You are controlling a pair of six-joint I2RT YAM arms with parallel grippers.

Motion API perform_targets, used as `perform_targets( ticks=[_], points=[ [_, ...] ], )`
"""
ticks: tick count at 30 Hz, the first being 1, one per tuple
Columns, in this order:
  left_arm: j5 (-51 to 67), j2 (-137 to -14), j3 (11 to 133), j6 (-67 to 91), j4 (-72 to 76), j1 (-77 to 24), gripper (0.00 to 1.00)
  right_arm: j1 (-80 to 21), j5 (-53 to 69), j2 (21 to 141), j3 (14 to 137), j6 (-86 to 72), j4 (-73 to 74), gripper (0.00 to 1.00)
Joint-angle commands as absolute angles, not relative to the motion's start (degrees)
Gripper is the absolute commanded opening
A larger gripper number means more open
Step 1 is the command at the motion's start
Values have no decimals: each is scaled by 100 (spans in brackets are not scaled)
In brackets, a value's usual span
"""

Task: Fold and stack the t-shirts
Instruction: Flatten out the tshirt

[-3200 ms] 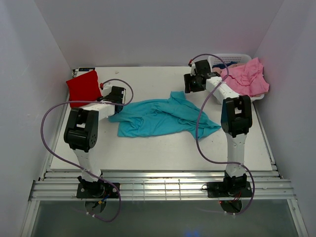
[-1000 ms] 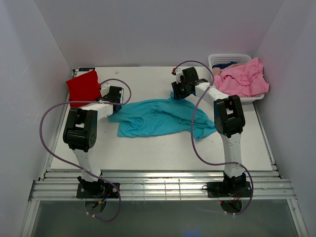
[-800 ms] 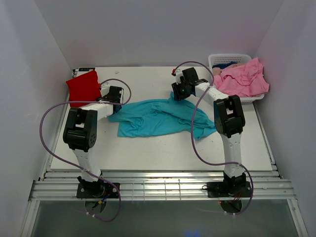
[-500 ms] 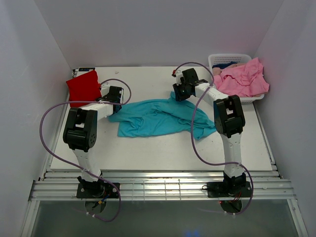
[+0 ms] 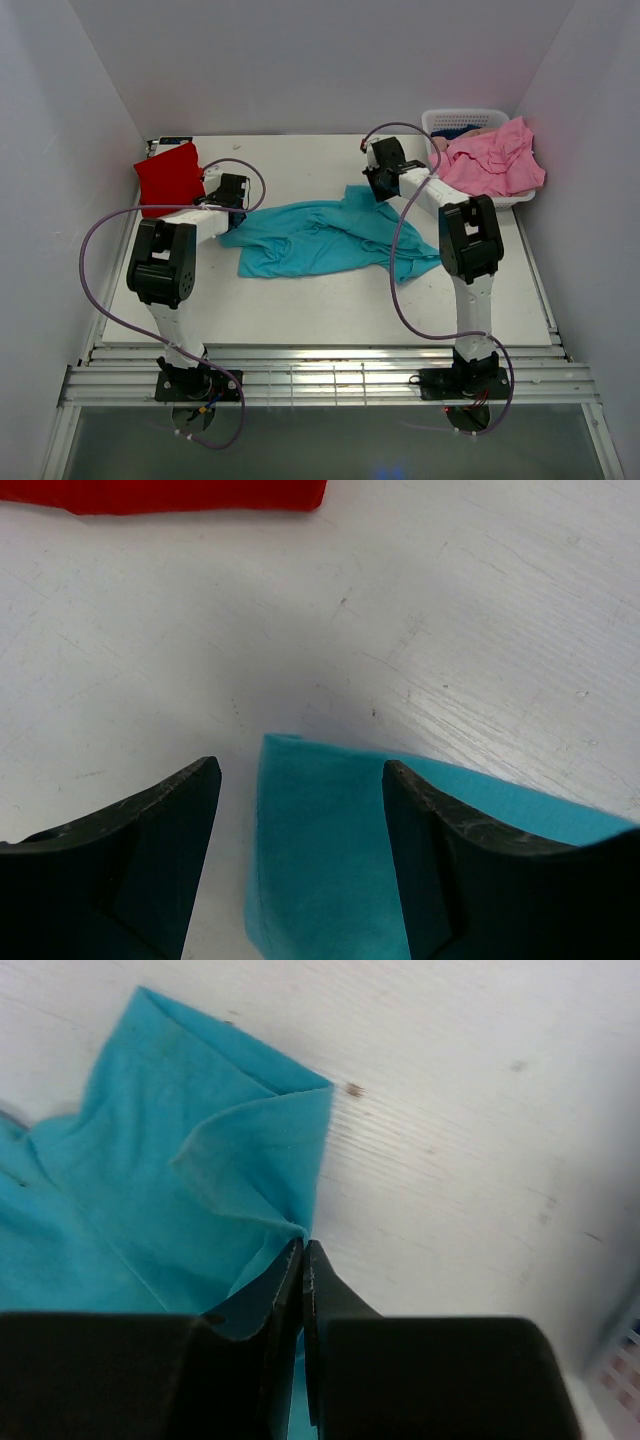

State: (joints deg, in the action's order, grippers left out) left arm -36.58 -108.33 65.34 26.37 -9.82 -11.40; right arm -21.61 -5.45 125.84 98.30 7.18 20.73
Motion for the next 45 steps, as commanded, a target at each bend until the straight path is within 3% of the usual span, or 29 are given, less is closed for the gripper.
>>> perform_targets(
  ticks=[1,10,31,45],
  points=[
    [-3674,-10538,6513,2646,-879,-1108,77,-2145,-1939,11673,9713,738,2197,8],
    [-3551,-10749,6627,2567,-738,-1011,77,-2127,-3190,10846,8580,554,2294,8],
    [-2189,-11786,7321,2698,-141,-668,70,-2118,-3261,10600,8262,404,2364,8],
    [-2074,-11162,6662,3014,764,-659,64,-2109,-3120,10679,8262,360,2364,8]
  ],
)
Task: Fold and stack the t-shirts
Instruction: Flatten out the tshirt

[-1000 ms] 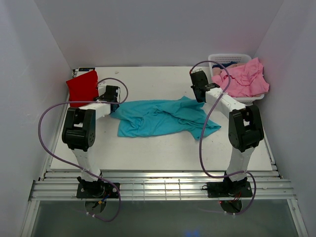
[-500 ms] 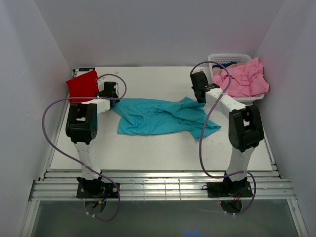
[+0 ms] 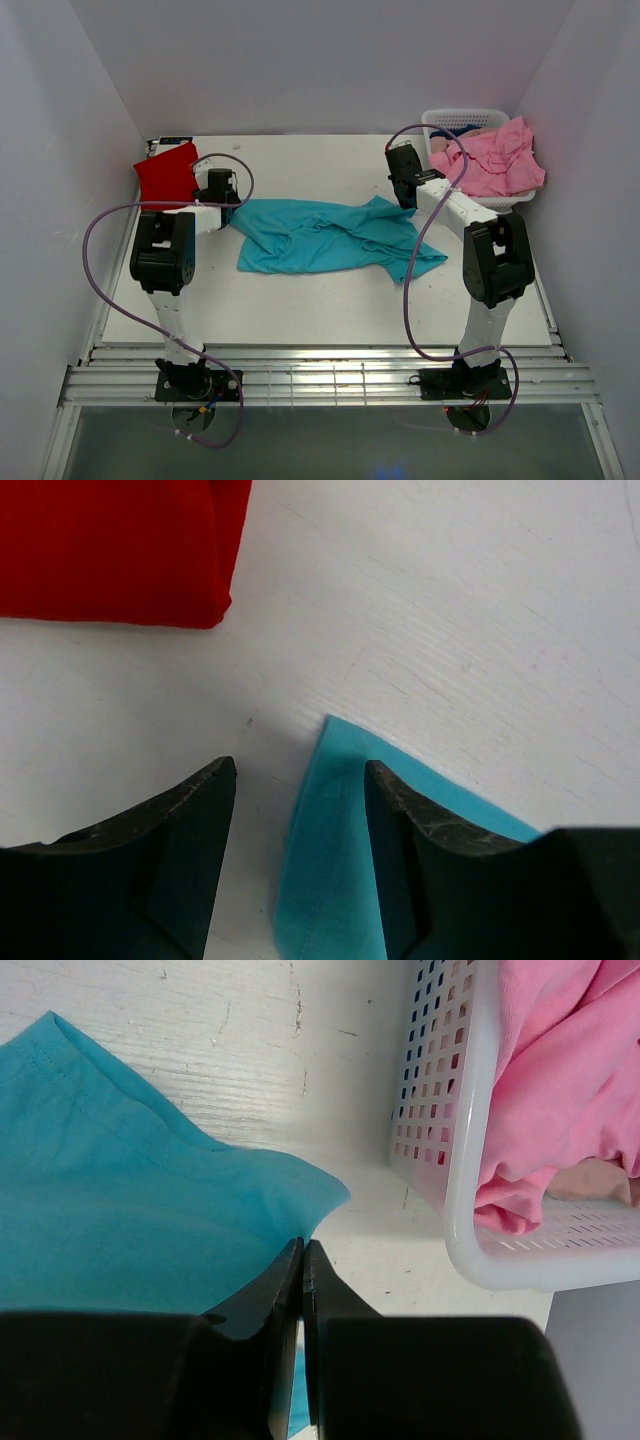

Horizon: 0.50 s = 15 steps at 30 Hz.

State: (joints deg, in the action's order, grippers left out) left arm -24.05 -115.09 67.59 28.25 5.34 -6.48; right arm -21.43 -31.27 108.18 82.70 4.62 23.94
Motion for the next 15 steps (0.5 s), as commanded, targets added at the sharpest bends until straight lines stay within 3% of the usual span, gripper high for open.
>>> perform_targets(
  ticks=[1,11,14,15],
  points=[
    [-2013,-11171,6671,3058,782,-668,64,-2109,-3120,10679,8253,352,2356,8],
    [-1837,-11707,7075,3041,615,-668,61,-2109,-3146,10600,8183,360,2347,8],
    [-1924,-11873,7267,3023,406,-650,40,-2109,-3138,10600,8165,352,2355,8],
    [-1925,-11918,7338,3006,352,-659,27,-2109,-3129,10600,8165,343,2355,8]
  ],
)
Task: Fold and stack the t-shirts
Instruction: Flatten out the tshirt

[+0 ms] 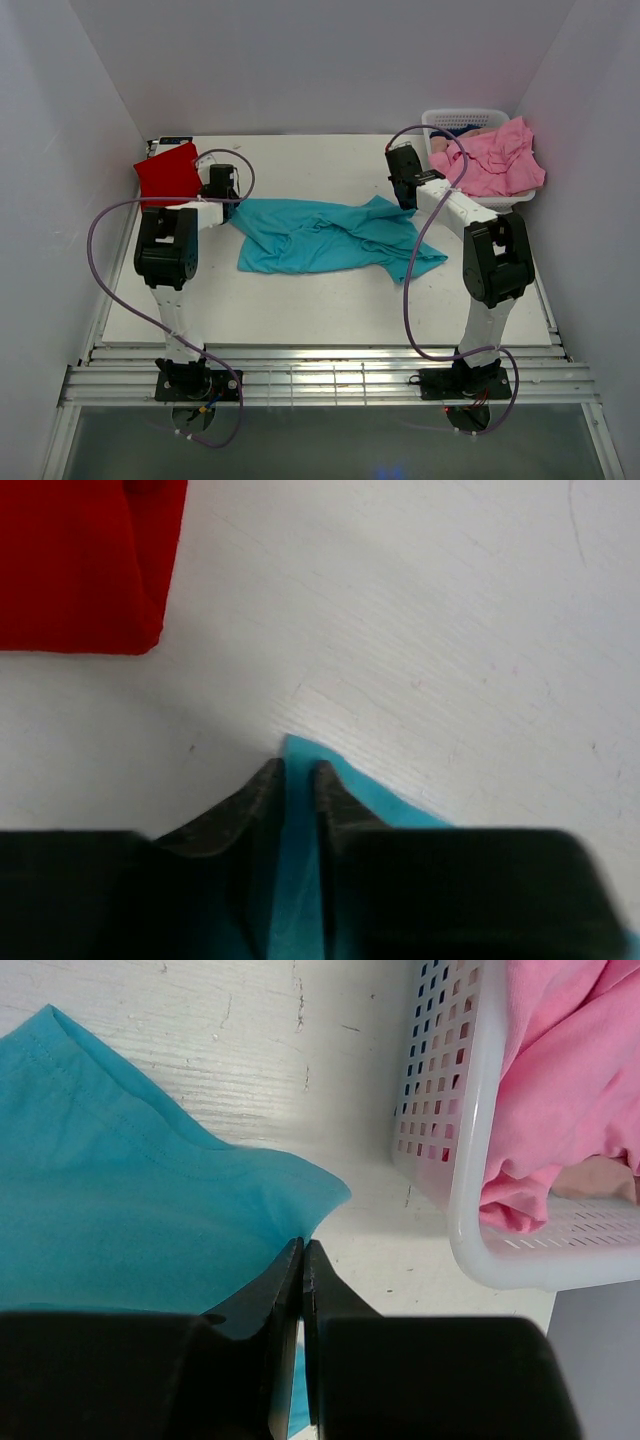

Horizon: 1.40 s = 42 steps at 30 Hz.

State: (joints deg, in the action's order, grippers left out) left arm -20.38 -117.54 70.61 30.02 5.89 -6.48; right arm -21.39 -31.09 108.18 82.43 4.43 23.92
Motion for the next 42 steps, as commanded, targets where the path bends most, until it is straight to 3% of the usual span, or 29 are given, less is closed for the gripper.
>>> perform_targets(
  ticks=[1,2,3,4,10,15,21,23,28,35,42],
  points=[
    [-1942,-11953,7400,2962,334,-659,21,-2109,-3068,10608,8156,334,2347,8],
    [-2012,-11988,7522,2953,212,-659,17,-2101,-3024,10617,8156,317,2347,8],
    [-2039,-12049,7576,2936,159,-659,4,-2092,-2980,10626,8156,282,2355,8],
    [-2074,-12076,7611,2918,115,-650,0,-2083,-2901,10643,8165,246,2347,8],
    [-2074,-12015,7831,2900,26,-650,0,-1846,-2296,10950,8612,44,2338,8],
    [-1855,-11725,8629,2839,-324,-642,0,-1399,-1785,11643,10473,-254,2715,8],
    [-1477,-11716,10641,2602,-905,-642,0,-933,-1548,12032,13064,-589,3068,8],
    [-1293,-11725,11298,2549,-1027,-633,0,-801,-1381,11945,13315,-659,2954,8],
    [-1055,-11339,11690,2514,-1108,-633,0,-457,-853,10963,12431,-800,1768,8],
    [-405,-9678,10363,2479,-509,-633,0,-325,-116,10065,11981,-580,1477,8],
    [439,-8167,9669,2470,-800,-642,0,-316,930,8053,10249,-694,932,8]
  ],
)
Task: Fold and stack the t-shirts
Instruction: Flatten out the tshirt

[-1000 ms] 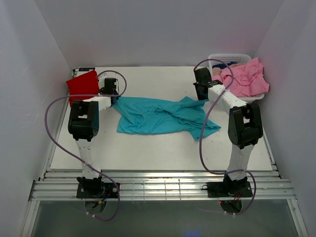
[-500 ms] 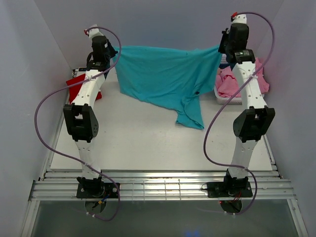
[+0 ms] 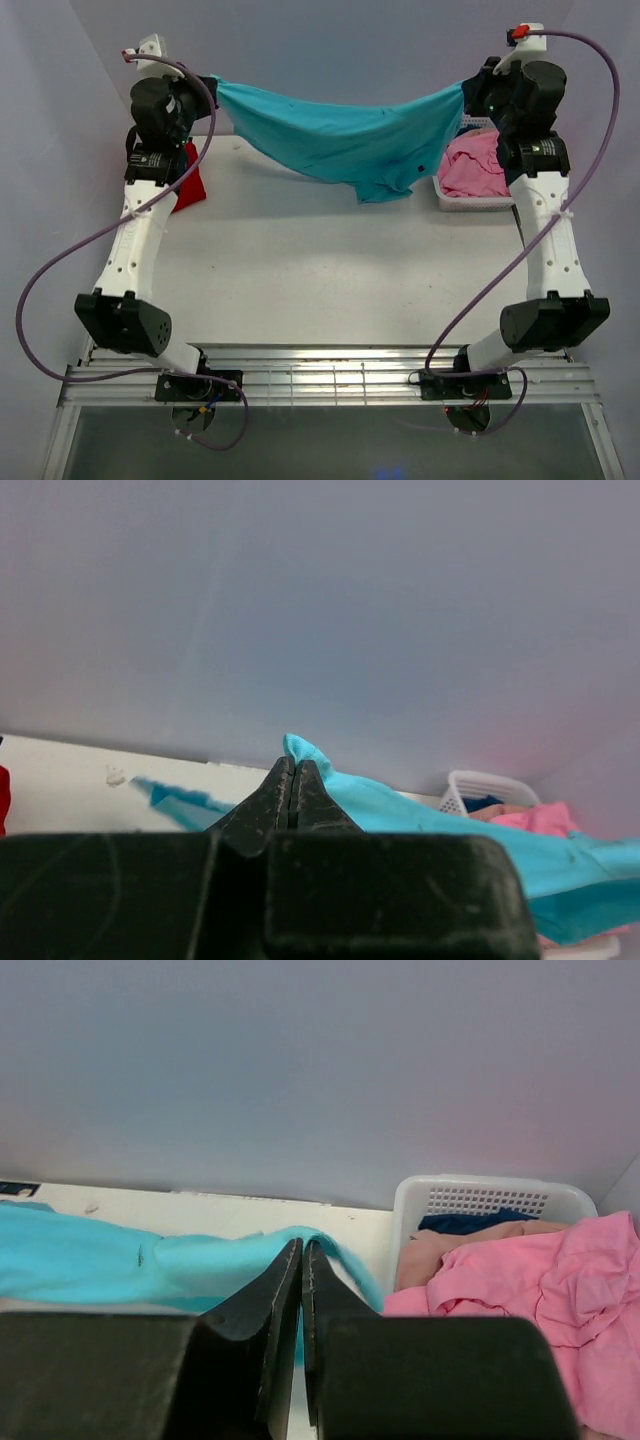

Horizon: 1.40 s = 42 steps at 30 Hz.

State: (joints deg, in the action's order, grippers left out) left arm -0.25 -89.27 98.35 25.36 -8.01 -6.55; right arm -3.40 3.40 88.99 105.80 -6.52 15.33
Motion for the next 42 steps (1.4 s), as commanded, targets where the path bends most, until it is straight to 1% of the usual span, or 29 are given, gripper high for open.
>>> perform_targets(
  ticks=[1,4,8,11,16,22,28,32,35,37,40,42],
  points=[
    [526,-7869,9581,2452,-878,-642,0,-325,975,7877,10144,-694,940,8],
    [781,-7577,9615,2443,-1211,-642,0,-325,1020,7182,9827,-650,949,8],
    [958,-7068,9484,2513,-1502,-642,0,-325,993,6445,9826,-659,1098,8],
    [993,-6821,9422,2531,-1670,-633,0,-325,1011,6136,10036,-721,1177,8],
    [1046,-6706,9606,2558,-1924,-633,0,-325,976,6055,10668,-799,1380,8],
    [888,-6986,9668,2558,-2030,-642,0,-325,862,6468,10898,-879,1389,8],
    [809,-7786,9966,2338,-2013,-642,0,-325,730,7583,11091,-870,1380,8],
    [826,-8689,10247,2373,-2030,-633,0,-325,712,8656,11364,-966,1415,8],
    [791,-9026,10519,2373,-1908,-633,0,-316,694,9252,11733,-993,1459,8],
    [782,-9114,10547,2347,-1627,-633,0,-325,686,9412,11926,-1011,1372,8],
    [756,-9316,10984,2233,-1590,-633,0,-316,642,9649,12311,-1019,1309,8],
    [730,-9500,11661,2154,-1809,-633,0,-316,659,9703,12567,-1055,1345,8]
  ],
)
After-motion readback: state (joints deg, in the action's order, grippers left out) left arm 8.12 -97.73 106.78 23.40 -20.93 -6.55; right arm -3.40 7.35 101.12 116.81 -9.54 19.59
